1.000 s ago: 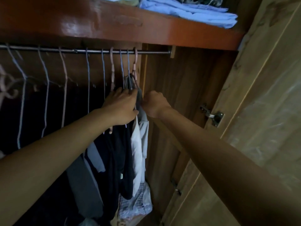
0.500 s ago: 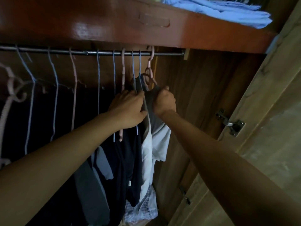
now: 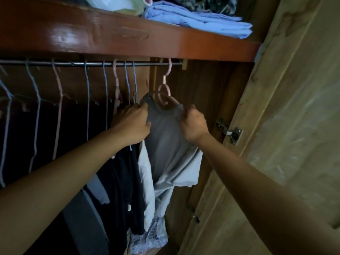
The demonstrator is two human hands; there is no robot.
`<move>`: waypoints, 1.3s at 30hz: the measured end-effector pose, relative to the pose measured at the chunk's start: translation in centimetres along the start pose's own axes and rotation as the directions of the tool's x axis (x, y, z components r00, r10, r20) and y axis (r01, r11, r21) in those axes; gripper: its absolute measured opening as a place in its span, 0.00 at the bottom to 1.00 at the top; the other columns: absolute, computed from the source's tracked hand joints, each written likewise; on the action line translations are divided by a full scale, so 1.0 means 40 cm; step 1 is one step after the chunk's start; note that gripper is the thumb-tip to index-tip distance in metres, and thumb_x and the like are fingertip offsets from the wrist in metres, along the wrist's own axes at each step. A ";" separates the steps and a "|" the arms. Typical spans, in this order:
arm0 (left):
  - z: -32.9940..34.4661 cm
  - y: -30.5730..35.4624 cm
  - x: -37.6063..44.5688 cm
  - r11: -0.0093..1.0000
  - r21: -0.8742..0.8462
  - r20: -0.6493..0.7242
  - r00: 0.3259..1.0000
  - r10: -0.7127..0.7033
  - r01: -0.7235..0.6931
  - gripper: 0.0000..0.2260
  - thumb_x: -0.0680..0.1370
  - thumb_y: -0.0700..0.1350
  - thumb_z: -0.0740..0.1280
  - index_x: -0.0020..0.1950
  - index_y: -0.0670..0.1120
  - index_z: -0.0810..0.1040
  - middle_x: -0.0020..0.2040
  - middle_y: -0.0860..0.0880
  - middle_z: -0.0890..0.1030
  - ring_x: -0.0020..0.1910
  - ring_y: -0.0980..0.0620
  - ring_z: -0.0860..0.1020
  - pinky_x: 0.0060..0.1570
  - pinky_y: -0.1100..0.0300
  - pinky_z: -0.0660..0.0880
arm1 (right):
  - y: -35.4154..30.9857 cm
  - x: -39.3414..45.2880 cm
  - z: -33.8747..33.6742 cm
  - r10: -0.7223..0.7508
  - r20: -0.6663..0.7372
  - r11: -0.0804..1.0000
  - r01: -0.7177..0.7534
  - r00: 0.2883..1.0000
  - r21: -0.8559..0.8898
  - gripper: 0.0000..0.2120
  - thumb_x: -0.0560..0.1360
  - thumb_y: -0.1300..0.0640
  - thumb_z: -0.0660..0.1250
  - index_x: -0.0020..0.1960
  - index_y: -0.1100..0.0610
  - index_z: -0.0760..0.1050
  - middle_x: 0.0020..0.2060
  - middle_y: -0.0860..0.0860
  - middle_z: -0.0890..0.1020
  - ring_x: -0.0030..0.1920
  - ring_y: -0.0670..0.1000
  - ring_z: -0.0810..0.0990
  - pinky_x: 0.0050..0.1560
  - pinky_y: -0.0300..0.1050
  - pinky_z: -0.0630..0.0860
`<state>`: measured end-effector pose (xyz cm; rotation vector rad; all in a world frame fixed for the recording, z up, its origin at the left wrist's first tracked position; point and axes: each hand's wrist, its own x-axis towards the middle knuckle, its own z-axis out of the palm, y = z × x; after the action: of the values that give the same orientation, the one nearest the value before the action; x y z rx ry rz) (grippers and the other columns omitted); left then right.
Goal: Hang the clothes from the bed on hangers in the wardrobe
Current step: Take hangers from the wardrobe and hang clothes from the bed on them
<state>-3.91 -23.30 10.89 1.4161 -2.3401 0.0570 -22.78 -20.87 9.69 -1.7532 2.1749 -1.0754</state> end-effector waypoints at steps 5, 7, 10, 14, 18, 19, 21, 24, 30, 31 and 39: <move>0.015 0.057 -0.012 0.998 -0.062 0.034 0.999 0.012 -0.010 0.12 0.80 0.46 0.63 0.59 0.41 0.70 0.58 0.39 0.77 0.57 0.37 0.76 0.53 0.48 0.75 | 0.072 -0.092 -0.074 -0.020 -0.037 0.998 0.018 0.999 -0.056 0.11 0.82 0.49 0.61 0.55 0.58 0.72 0.49 0.61 0.81 0.51 0.64 0.80 0.44 0.50 0.72; 0.027 0.071 -0.013 0.996 -0.092 0.054 0.998 0.022 -0.017 0.12 0.80 0.46 0.62 0.60 0.41 0.70 0.59 0.39 0.77 0.58 0.37 0.76 0.55 0.47 0.75 | 0.104 -0.137 -0.116 -0.042 -0.056 0.997 0.038 0.998 -0.069 0.12 0.83 0.48 0.59 0.52 0.56 0.71 0.45 0.57 0.80 0.48 0.62 0.80 0.42 0.48 0.70; 0.045 0.098 -0.015 0.987 -0.161 0.095 0.995 0.033 -0.018 0.14 0.82 0.46 0.60 0.66 0.42 0.69 0.63 0.38 0.76 0.61 0.37 0.75 0.58 0.47 0.74 | 0.159 -0.205 -0.193 -0.093 -0.069 0.992 0.086 0.993 -0.089 0.11 0.83 0.49 0.57 0.53 0.54 0.74 0.43 0.54 0.80 0.47 0.59 0.80 0.44 0.51 0.73; 0.081 0.161 -0.042 0.936 -0.346 0.058 0.994 0.091 -0.065 0.21 0.84 0.45 0.57 0.77 0.42 0.62 0.73 0.40 0.69 0.71 0.41 0.68 0.68 0.51 0.65 | 0.218 -0.306 -0.308 -0.137 -0.061 0.990 0.134 0.989 -0.047 0.11 0.83 0.52 0.59 0.43 0.46 0.70 0.36 0.45 0.75 0.42 0.54 0.77 0.47 0.57 0.74; 0.114 0.220 -0.078 0.878 -0.470 0.002 0.995 0.101 -0.088 0.23 0.84 0.45 0.57 0.78 0.43 0.59 0.75 0.41 0.66 0.74 0.42 0.64 0.73 0.49 0.61 | 0.260 -0.397 -0.398 -0.162 -0.109 0.986 0.157 0.981 -0.060 0.13 0.83 0.54 0.61 0.39 0.47 0.68 0.33 0.44 0.74 0.38 0.50 0.75 0.44 0.55 0.73; 0.121 0.235 -0.083 0.877 -0.469 -0.012 0.994 0.109 -0.102 0.23 0.84 0.45 0.58 0.78 0.44 0.59 0.74 0.41 0.68 0.73 0.42 0.65 0.73 0.46 0.62 | 0.273 -0.421 -0.422 -0.160 -0.102 0.986 0.154 0.982 -0.061 0.13 0.83 0.55 0.61 0.40 0.48 0.68 0.33 0.46 0.75 0.37 0.50 0.75 0.44 0.55 0.73; 0.129 0.284 -0.098 0.852 -0.505 -0.004 0.987 0.160 -0.141 0.24 0.82 0.46 0.61 0.78 0.47 0.61 0.72 0.43 0.70 0.72 0.42 0.67 0.70 0.44 0.65 | 0.312 -0.478 -0.481 -0.141 -0.105 0.989 0.134 0.985 -0.067 0.12 0.83 0.54 0.61 0.40 0.50 0.69 0.32 0.48 0.75 0.36 0.49 0.74 0.42 0.53 0.72; 0.135 0.369 -0.115 0.768 -0.621 0.043 0.971 0.233 -0.157 0.19 0.81 0.46 0.63 0.73 0.49 0.68 0.66 0.46 0.75 0.65 0.47 0.74 0.62 0.51 0.72 | 0.366 -0.566 -0.561 -0.111 -0.148 0.992 0.102 0.983 -0.069 0.13 0.80 0.49 0.59 0.40 0.56 0.70 0.32 0.50 0.75 0.35 0.49 0.74 0.39 0.47 0.70; 0.161 0.560 -0.154 0.761 -0.503 -0.128 0.906 0.403 -0.410 0.09 0.83 0.47 0.57 0.44 0.47 0.70 0.39 0.50 0.75 0.39 0.50 0.75 0.38 0.56 0.68 | 0.457 -0.715 -0.695 0.008 -0.214 1.000 -0.012 0.977 -0.016 0.10 0.79 0.49 0.59 0.41 0.51 0.73 0.33 0.45 0.75 0.36 0.47 0.73 0.40 0.44 0.70; 0.165 0.591 -0.161 0.727 -0.525 -0.145 0.888 0.436 -0.442 0.10 0.83 0.46 0.57 0.43 0.47 0.69 0.37 0.51 0.73 0.37 0.51 0.74 0.36 0.57 0.66 | 0.472 -0.738 -0.719 0.018 -0.220 0.999 -0.025 0.975 -0.030 0.12 0.79 0.49 0.58 0.43 0.54 0.74 0.35 0.50 0.76 0.38 0.51 0.74 0.43 0.48 0.71; 0.179 0.863 -0.228 0.496 -0.701 -0.118 0.769 0.628 -0.513 0.12 0.83 0.42 0.57 0.39 0.49 0.67 0.34 0.51 0.70 0.32 0.58 0.69 0.34 0.70 0.66 | 0.563 -0.931 -0.876 0.121 -0.298 0.979 -0.164 0.947 -0.123 0.11 0.79 0.51 0.58 0.43 0.55 0.72 0.36 0.56 0.75 0.40 0.58 0.74 0.44 0.53 0.72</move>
<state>-32.10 -0.56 6.92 0.2260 -2.4302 -0.7205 -47.66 29.14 10.11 -1.5428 2.5706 -1.2313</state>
